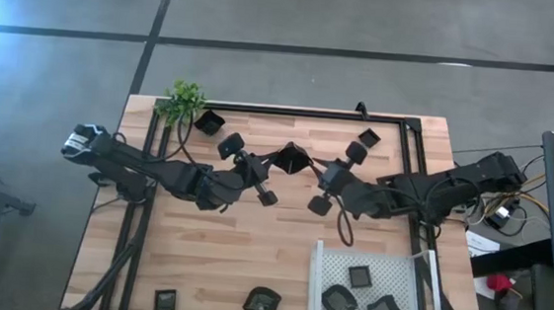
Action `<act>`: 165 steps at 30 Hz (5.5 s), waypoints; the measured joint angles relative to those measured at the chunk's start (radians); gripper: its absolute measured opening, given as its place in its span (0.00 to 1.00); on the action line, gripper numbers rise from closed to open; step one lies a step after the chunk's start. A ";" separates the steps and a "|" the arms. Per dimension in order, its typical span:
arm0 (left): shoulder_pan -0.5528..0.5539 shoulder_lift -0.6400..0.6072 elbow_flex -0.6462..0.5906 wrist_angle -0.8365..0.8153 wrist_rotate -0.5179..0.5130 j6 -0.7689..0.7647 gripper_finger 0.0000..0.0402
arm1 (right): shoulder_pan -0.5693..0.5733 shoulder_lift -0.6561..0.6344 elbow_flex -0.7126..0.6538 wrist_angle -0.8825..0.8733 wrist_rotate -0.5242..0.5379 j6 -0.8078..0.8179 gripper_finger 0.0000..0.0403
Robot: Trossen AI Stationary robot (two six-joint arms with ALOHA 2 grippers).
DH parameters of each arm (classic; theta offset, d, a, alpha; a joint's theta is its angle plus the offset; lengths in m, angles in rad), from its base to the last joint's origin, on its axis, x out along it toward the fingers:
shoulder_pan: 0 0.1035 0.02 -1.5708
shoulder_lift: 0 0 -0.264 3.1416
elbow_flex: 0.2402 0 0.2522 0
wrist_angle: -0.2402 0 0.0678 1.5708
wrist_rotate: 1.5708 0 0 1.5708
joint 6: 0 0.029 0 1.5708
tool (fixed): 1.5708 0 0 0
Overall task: Pick & Place Mini shaped plates
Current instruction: Stack the distorted square plate on top of the other distorted square plate on the shelf
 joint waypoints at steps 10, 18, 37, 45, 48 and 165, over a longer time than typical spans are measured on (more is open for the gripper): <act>-0.001 0.000 0.000 0.000 0.000 0.000 0.00 | -0.015 0.004 0.000 0.019 0.002 -0.021 0.13; -0.001 0.000 0.000 0.003 0.000 0.000 0.00 | -0.020 0.007 0.000 0.020 0.001 -0.017 0.06; 0.000 0.000 0.000 0.003 0.005 -0.009 0.04 | -0.021 0.007 0.000 0.021 0.002 -0.017 0.02; 0.000 0.000 0.000 0.004 0.005 -0.011 0.16 | -0.021 0.007 0.000 0.022 0.000 -0.014 0.02; -0.001 0.000 0.000 0.003 0.005 -0.012 0.20 | -0.021 0.007 0.000 0.022 0.000 -0.014 0.02; -0.068 -0.053 0.048 -0.043 0.040 0.026 0.27 | 0.637 -0.156 -0.537 -0.265 -1.151 1.074 0.02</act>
